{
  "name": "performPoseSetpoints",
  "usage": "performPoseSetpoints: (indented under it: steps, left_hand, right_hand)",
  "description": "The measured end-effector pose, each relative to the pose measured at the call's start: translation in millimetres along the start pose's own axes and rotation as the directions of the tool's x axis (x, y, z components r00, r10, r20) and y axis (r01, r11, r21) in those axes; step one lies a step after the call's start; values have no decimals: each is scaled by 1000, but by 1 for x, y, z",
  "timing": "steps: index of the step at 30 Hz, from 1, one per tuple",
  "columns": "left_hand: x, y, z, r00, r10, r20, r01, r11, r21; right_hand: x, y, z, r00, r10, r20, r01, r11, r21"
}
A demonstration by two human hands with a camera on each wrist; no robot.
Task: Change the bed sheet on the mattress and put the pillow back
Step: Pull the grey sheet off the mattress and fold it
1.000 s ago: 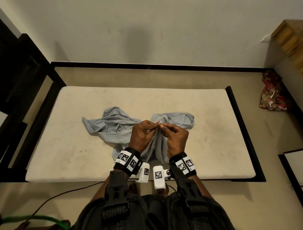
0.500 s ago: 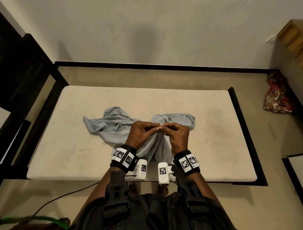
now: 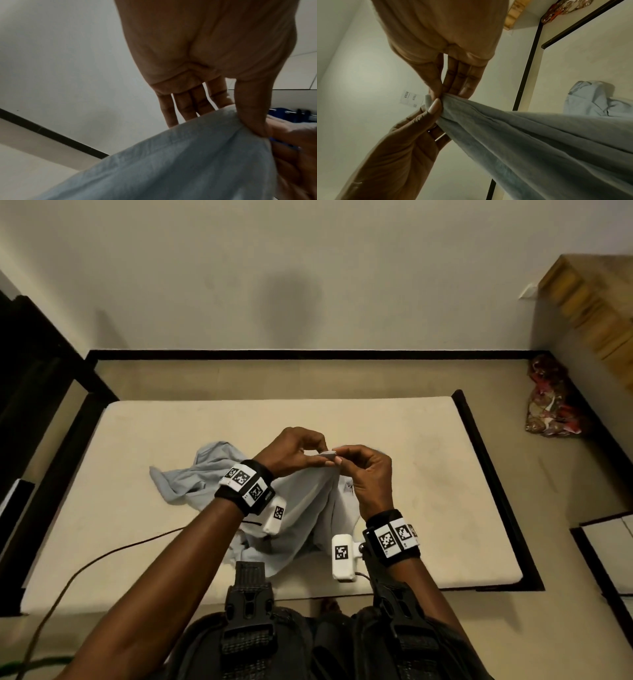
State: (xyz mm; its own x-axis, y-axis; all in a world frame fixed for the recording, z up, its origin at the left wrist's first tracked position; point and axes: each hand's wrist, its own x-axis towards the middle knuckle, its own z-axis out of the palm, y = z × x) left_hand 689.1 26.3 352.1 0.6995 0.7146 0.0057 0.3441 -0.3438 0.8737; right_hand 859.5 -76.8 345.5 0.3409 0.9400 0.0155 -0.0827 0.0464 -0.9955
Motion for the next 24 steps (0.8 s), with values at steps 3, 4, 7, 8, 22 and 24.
performPoseSetpoints:
  steps: [3,4,7,8,22,24]
  left_hand:
    - [15,12,-13,997,65,46,-66,998,16]
    - [19,14,-18,996,87,38,-87,996,19]
    - [35,18,-43,989,149,21,-149,989,-13]
    - [41,20,-53,984,179,17,-179,984,-25]
    - [35,22,-150,921,385,64,-377,919,-117]
    - [31,19,-159,919,392,47,-383,914,-131]
  right_hand:
    - [8,-6,3,995,11,-101,-4,998,65]
    - [9,-7,5,992,6,-124,5,996,84]
    - [11,-9,18,975,-45,-216,60,996,62]
    - [11,-10,24,963,-80,-256,90,995,30]
    - [-9,13,129,899,-27,-437,55,997,53]
    - [-12,14,140,917,-71,-393,51,997,-59]
